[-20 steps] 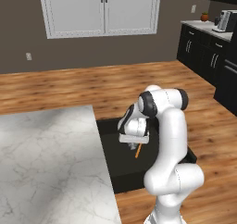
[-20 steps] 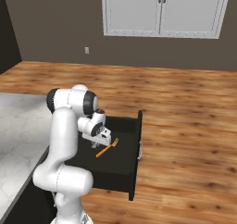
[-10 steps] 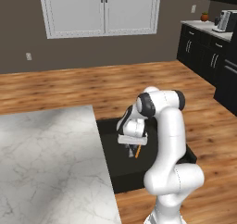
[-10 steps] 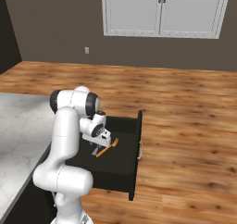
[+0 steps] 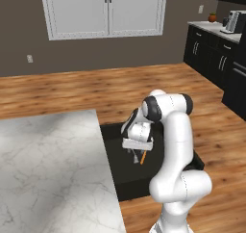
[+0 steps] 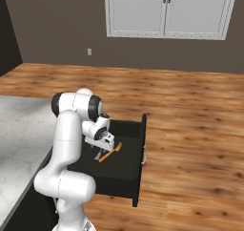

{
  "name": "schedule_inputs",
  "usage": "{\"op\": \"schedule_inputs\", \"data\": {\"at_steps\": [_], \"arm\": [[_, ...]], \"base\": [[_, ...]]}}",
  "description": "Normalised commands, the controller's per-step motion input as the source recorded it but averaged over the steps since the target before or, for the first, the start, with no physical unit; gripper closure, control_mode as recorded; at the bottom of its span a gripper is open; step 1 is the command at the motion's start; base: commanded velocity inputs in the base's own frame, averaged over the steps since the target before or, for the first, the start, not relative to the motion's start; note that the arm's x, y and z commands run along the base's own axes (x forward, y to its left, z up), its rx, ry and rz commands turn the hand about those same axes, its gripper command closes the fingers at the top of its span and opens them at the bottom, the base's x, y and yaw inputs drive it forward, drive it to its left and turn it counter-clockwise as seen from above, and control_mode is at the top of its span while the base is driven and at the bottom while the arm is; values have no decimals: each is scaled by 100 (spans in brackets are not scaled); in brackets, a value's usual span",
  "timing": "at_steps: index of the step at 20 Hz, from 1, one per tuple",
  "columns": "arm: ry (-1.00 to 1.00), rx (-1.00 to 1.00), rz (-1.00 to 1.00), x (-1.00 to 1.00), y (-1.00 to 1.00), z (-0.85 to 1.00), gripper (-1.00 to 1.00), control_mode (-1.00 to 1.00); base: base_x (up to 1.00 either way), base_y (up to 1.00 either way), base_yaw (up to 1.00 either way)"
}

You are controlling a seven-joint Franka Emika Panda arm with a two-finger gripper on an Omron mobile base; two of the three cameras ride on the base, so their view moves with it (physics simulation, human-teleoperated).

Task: Organize the utensils by type. Pick up the wooden spoons from the counter and place them in the open cabinet. Then pick up the metallic utensils from the counter and place them in the open drawer.

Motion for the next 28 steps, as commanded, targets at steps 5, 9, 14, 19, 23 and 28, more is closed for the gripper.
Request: {"op": "schedule_inputs", "data": {"at_steps": [5, 9, 14, 19, 23, 28], "arm": [[0, 1, 0, -9, 0, 62, -100, -100], [2, 0, 2, -22, 0, 77, -100, -100], [4, 0, 2, -41, -3, 77, -100, -100], [6, -1, 3, -54, -5, 76, -100, -100], [6, -6, 2, -65, -8, 69, -100, -100], [-1, -12, 2, -74, -12, 63, -100, -100]], "base": [[0, 0, 0], [0, 0, 0], [0, 0, 0], [0, 0, 0], [0, 0, 0], [0, 0, 0]]}}
